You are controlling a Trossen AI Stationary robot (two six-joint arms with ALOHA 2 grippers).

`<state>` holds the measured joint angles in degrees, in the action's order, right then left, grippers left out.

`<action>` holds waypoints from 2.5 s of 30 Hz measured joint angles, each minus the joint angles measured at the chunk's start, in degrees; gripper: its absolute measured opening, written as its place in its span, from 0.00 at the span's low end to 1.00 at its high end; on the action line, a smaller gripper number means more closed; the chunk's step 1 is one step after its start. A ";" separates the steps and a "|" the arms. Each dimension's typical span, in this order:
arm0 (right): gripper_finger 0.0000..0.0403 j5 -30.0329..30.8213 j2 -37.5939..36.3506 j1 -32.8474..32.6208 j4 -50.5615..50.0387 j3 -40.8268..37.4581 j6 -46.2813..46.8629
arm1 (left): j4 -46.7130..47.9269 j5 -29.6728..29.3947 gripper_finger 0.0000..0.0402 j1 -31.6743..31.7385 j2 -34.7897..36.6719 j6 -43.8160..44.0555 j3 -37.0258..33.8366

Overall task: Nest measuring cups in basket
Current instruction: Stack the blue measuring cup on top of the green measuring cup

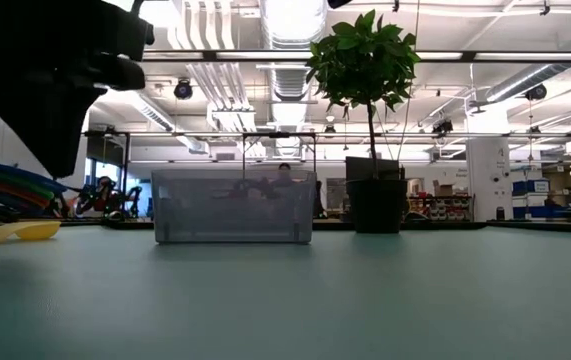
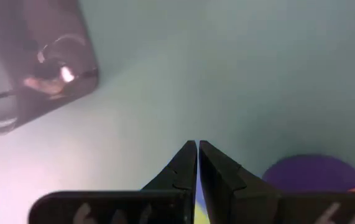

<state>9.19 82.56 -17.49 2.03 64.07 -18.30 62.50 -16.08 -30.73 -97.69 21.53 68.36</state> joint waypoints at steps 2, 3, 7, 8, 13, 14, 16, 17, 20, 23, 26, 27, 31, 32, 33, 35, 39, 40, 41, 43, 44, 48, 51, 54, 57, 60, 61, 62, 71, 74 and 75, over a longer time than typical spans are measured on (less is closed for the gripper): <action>0.06 0.00 0.00 0.02 -0.01 0.00 0.36 | 2.37 -0.53 0.00 0.01 0.00 0.75 0.73; 0.06 0.02 0.00 0.02 0.01 0.00 0.37 | 3.32 -0.55 0.00 0.01 0.02 1.23 1.08; 0.06 0.02 0.00 0.02 0.02 0.00 0.36 | 7.21 -0.79 0.00 -0.01 0.04 3.34 2.06; 0.06 0.00 0.00 0.02 0.02 0.00 0.34 | 7.32 -0.79 0.00 -0.01 0.10 3.43 2.23; 0.06 -0.03 0.00 0.02 0.00 0.00 0.31 | 4.08 -0.26 0.00 -0.21 0.28 -0.67 3.40; 0.06 -0.03 0.00 0.02 -0.01 0.00 0.31 | 2.58 0.53 0.00 -0.21 0.28 -1.96 3.59; 0.06 -0.04 0.00 0.02 0.00 -0.01 0.32 | -0.37 1.94 0.00 -0.19 0.30 -4.32 3.65; 0.06 -0.07 0.00 0.02 0.06 -0.07 0.32 | -1.89 2.89 0.00 -0.16 0.31 -5.41 3.54; 0.06 -0.11 0.00 0.02 0.01 -0.43 0.32 | -4.59 5.16 0.00 -0.12 0.31 -7.31 2.80; 0.06 -0.12 0.00 0.02 0.03 -0.72 0.50 | -5.22 5.66 0.00 -0.07 0.31 -7.32 1.97; 0.06 -0.11 0.00 0.02 0.29 -0.76 0.69 | -5.46 5.71 0.00 0.28 0.31 -7.00 1.33; 0.06 -0.11 0.00 0.02 0.41 -0.76 0.72 | -5.61 5.73 0.00 0.55 0.31 -6.97 1.30; 0.06 -0.11 0.00 0.02 0.40 -0.76 0.72 | -5.04 6.12 0.00 2.06 0.31 -6.95 1.29; 0.06 -0.11 0.00 0.02 0.40 -0.76 0.72 | -4.24 7.03 0.00 2.41 0.31 -7.10 1.29; 0.06 -0.11 0.00 0.02 0.40 -0.76 0.72 | -3.31 8.07 0.00 2.71 0.33 -7.39 1.29; 0.06 -0.11 0.00 0.02 0.38 -0.76 0.74 | -2.12 9.41 0.00 3.15 0.47 -8.12 1.29; 0.06 -0.11 0.00 0.02 0.37 -0.76 0.72 | -1.85 9.77 0.00 3.92 1.09 -8.84 1.29; 0.06 -0.09 0.00 0.02 0.37 -0.76 0.73 | -1.64 9.75 0.00 4.19 1.09 -8.84 1.29; 0.06 -0.11 0.00 0.02 0.34 -0.76 0.74 | -1.23 9.73 0.00 4.37 1.09 -8.82 1.29; 0.06 -0.09 0.00 0.02 0.34 -0.76 0.72 | -0.39 9.67 0.00 4.64 1.09 -8.81 1.27; 0.06 -0.09 0.00 0.02 0.34 -0.76 0.72 | 0.19 9.66 0.00 4.65 1.09 -8.80 1.27; 0.06 -0.09 0.00 0.02 0.34 -0.76 0.74 | 1.07 9.70 0.00 4.60 1.05 -8.79 1.24; 0.06 -0.09 0.00 0.02 0.32 -0.76 0.77 | 1.99 8.89 0.00 4.65 1.03 -8.58 1.24; 0.06 -0.09 0.00 0.02 0.32 -0.76 1.24 | 4.11 5.60 0.00 4.65 1.03 -7.23 1.24; 0.06 -0.09 0.00 0.02 0.32 -0.76 1.20 | 3.02 5.40 0.00 4.65 1.10 -5.91 1.88; 0.06 -0.09 0.00 0.02 0.31 -0.76 1.20 | -2.06 8.61 0.00 4.43 1.49 -5.99 2.19; 0.06 -0.08 0.00 0.02 0.31 -0.76 1.22 | -3.05 9.90 0.00 4.41 1.49 -6.02 1.99; 0.06 -0.09 0.00 0.02 0.32 -0.76 1.24 | -3.12 10.59 0.00 4.39 1.38 -6.00 1.73; 0.06 -0.07 0.00 0.02 0.04 -0.79 1.37 | -0.90 10.61 0.00 4.45 0.74 -5.72 -2.06; 0.06 -0.07 0.00 0.02 0.08 -0.78 1.37 | 1.55 9.08 0.00 4.46 0.83 -4.23 -1.77; 0.06 -0.07 0.00 0.02 0.06 -0.79 1.37 | 2.06 8.71 0.00 4.47 0.95 -3.76 -1.63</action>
<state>9.13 82.56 -17.47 2.09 63.29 -16.93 64.56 -7.36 -26.26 -96.74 17.77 66.73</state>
